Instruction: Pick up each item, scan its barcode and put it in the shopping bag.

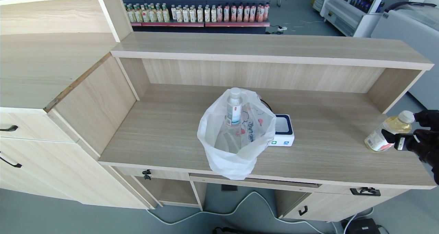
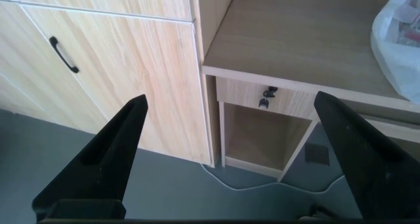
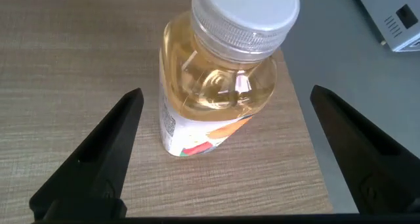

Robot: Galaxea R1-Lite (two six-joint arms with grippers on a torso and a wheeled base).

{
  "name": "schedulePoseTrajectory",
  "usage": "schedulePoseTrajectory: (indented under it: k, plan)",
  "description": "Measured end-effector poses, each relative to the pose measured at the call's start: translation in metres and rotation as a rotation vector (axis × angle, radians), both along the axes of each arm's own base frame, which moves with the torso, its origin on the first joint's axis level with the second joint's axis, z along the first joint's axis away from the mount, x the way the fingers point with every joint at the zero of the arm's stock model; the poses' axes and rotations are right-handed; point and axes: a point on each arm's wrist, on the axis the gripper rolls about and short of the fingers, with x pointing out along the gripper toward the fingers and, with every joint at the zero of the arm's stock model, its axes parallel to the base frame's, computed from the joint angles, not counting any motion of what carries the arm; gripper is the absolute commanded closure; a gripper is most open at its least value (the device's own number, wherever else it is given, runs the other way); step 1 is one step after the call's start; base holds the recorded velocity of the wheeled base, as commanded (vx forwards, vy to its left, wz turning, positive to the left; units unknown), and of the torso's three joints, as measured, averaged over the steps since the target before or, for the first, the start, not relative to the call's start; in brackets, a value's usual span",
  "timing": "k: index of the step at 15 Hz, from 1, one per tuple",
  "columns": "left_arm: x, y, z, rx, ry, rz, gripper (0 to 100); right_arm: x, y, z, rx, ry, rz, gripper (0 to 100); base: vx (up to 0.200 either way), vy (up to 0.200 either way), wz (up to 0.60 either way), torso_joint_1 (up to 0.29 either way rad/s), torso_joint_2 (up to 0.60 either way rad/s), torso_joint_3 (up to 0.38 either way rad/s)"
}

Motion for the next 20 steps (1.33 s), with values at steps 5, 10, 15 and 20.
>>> schedulePoseTrajectory:
  k: [5, 10, 15, 20]
  plan:
    - [0.000, 0.000, 0.000, 0.000, 0.000, 0.000, 0, 0.014, 0.013, -0.014, 0.005, 0.022, 0.047, 0, 0.000, 0.000, 0.00, 0.000, 0.00, 0.000]
    - [0.000, 0.000, 0.000, 0.000, 0.000, 0.000, 0, 0.025, 0.014, -0.019, -0.008, 0.019, 0.062, 0, 0.000, 0.000, 0.00, 0.000, 0.00, 0.000]
    - [0.000, 0.000, 0.000, 0.000, 0.000, 0.000, 0, 0.035, 0.010, -0.023, -0.015, 0.006, 0.062, 0, 0.000, 0.000, 0.00, 0.000, 0.00, 0.000]
    - [0.000, 0.000, 0.000, 0.000, 0.000, 0.000, 0, 0.047, 0.006, -0.029, -0.020, -0.006, 0.065, 0, 0.000, 0.000, 0.00, 0.000, 0.00, 0.000]
